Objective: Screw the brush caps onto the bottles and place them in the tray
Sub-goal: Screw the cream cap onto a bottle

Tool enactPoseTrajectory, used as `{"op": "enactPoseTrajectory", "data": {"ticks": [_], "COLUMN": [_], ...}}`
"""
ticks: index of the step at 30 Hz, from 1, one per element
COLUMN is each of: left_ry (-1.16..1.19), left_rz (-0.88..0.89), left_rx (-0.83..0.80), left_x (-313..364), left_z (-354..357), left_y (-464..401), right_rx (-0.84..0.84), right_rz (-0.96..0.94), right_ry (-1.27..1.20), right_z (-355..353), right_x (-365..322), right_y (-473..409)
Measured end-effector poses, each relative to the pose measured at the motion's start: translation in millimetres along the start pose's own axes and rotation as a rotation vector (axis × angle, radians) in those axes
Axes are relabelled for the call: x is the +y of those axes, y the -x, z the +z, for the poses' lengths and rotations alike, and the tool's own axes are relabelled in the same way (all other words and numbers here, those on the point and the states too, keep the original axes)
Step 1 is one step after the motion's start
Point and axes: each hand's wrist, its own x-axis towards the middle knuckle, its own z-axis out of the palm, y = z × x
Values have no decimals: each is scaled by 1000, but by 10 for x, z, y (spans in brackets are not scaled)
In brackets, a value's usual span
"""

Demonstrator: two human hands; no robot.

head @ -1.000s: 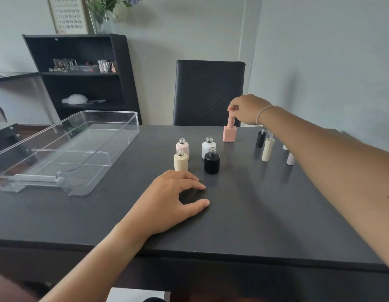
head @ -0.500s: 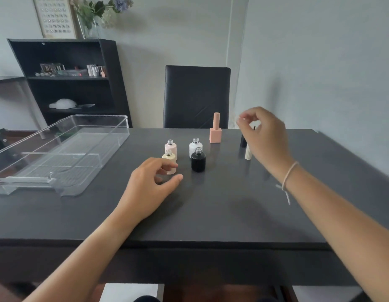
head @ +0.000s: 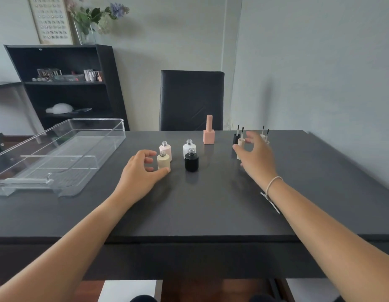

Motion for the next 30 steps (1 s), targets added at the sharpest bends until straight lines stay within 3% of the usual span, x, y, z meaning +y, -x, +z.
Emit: {"op": "enactPoseTrajectory", "data": {"ticks": [7,12,18,24,30], "left_ry": [39,56,101,82,102], "left_rz": [43,36,77,250,388], "left_rx": [31,55,69,75,61], "left_x": [24,27,11,61,95], "left_z": [66,89,88,61,64], "left_y": [-19,-50,6,104,160], "right_rx": [-36,-40,-56,-354,-439], "right_rz": [98,69,-155,-364,-464], "right_ry": [14,41,-37,-197,-170], "right_z": [81,143,113,42,16], "right_x": [70,92,-80,-300,-321], "right_y": [-105,-123,75,326,388]}}
